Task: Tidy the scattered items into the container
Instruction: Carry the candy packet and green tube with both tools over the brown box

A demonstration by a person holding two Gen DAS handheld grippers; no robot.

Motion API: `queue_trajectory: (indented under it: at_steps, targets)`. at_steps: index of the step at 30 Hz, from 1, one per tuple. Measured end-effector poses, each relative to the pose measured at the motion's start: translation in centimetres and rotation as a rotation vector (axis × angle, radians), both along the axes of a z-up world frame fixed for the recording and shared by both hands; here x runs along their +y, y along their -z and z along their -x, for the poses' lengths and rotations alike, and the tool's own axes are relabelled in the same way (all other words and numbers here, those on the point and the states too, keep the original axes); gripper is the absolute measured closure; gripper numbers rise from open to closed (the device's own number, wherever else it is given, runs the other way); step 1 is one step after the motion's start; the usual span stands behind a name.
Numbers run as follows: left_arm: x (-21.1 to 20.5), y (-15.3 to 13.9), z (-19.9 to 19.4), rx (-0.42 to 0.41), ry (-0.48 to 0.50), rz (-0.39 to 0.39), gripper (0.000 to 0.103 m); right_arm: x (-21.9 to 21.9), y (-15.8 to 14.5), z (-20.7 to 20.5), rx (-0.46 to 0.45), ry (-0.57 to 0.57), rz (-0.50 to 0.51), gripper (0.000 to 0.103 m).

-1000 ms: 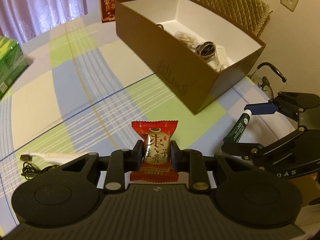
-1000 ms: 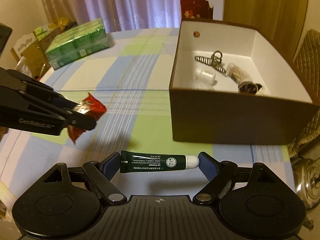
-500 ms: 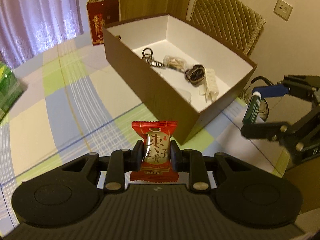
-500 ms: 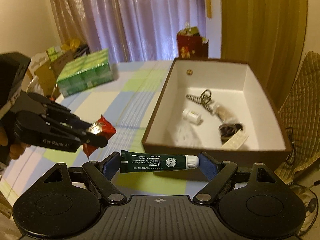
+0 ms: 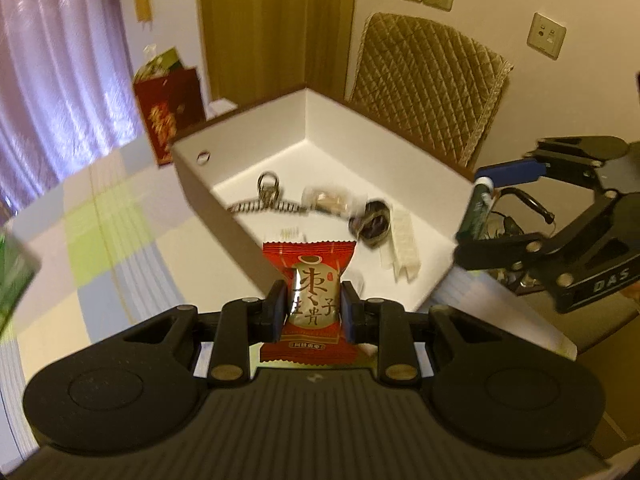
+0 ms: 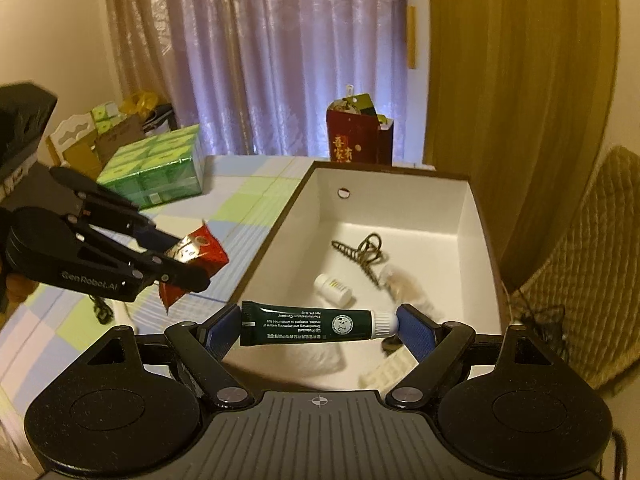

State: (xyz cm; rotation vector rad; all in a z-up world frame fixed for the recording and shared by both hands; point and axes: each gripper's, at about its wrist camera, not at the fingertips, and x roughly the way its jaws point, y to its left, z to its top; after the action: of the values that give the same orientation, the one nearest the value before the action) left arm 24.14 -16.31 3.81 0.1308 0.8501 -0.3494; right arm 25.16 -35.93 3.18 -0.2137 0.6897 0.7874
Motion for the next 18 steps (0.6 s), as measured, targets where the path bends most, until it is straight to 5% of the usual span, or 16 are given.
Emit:
queue_trajectory:
  at_steps: [8,18]
  targets:
    - [-2.9,-0.1,-4.6,0.014,0.082,-0.029,0.08,0.4,1.9,-5.8,0.002,-0.222,0.13,0.017]
    - [-4.3,3.2,-11.5,0.106,0.086,-0.079,0.08,1.5,5.0,-11.3,0.0,-0.389,0.214,0.017]
